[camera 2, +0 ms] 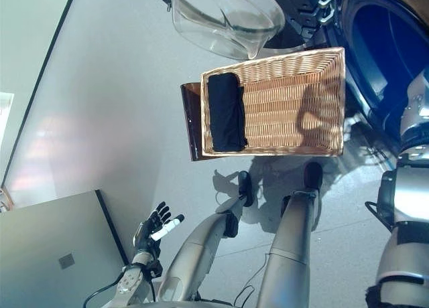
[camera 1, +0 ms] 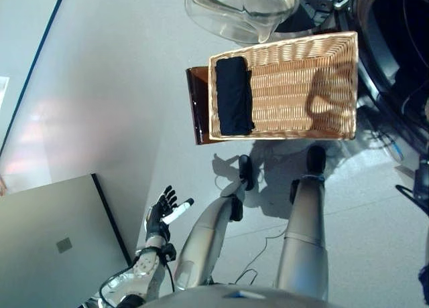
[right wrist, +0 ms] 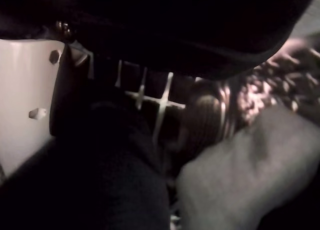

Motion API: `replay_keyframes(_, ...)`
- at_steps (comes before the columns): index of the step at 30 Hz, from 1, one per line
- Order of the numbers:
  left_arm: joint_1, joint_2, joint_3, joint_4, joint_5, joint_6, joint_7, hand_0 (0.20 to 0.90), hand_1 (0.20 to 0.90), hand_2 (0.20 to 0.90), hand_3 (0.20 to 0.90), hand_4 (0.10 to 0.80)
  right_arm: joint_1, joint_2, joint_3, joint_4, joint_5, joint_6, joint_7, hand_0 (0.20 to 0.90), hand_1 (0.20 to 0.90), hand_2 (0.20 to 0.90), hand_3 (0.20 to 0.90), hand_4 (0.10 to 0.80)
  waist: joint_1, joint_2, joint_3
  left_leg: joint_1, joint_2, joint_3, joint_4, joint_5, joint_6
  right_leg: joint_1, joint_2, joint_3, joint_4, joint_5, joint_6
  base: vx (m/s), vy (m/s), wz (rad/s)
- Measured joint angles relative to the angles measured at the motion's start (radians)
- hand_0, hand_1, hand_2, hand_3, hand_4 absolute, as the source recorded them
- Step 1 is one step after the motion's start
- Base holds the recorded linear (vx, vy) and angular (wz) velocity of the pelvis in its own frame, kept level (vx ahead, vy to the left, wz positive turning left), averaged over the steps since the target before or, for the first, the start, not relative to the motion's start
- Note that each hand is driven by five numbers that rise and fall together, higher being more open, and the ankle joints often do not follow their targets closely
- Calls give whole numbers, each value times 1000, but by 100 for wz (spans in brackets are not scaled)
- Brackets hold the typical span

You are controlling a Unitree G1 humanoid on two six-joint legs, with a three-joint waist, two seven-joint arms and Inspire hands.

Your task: Pick up the clothes and place them into the washing machine

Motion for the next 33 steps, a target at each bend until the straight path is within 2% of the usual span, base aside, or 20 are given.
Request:
replay_keyframes(2,-1,1,3,0,3,1,7,900,900,900,900,800,-25,-7,126,62,-69,69,-3,900,900,900,900,800,-3,-1,1,0,-1,4,5,-2,1,2,0,5,-2,3,5,-40,19,-6)
replay_keyframes(4,-2,2,4,0,9,1,8,900,900,900,900,800,-29,-7,152,63,-103,90,11,900,900,900,900,800,-3,-1,1,2,5,4,5,-3,3,2,1,6,-3,-2,15,35,30,-7)
replay_keyframes(13,-2,2,5,8,13,3,6,900,900,900,900,800,-26,-3,106,64,-74,83,32,900,900,900,900,800,0,-2,2,20,3,3,3,-5,9,36,5,11,-36,31,12,9,27,-4)
replay_keyframes(22,1,4,5,24,9,3,-9,900,900,900,900,800,-20,12,63,103,26,60,76,900,900,900,900,800,0,0,-1,50,3,-3,6,-7,22,91,-4,1,-79,37,36,2,18,-2)
replay_keyframes(25,1,6,6,63,-10,7,-9,900,900,900,900,800,-17,76,-47,116,121,38,123,900,900,900,900,800,-8,-16,-6,50,3,-5,11,-7,22,94,-1,-2,-80,37,37,0,0,0)
replay_keyframes(28,1,8,7,74,-10,7,-15,900,900,900,900,800,16,128,-94,124,188,13,152,900,900,900,900,800,-17,-30,-9,52,6,-16,21,-11,20,107,2,-11,-81,41,30,14,26,4)
replay_keyframes(31,1,12,7,83,-9,8,-24,900,900,900,900,800,96,204,-130,137,231,-25,191,900,900,900,900,800,-19,-40,-14,80,9,-25,22,-13,18,145,1,-22,-89,39,28,14,19,3)
replay_keyframes(33,2,19,10,107,-7,10,-25,900,900,900,900,800,183,279,-169,134,260,-57,227,900,900,900,900,800,-7,-64,-51,84,13,-25,22,-15,18,150,2,-28,-97,34,32,14,20,-6)
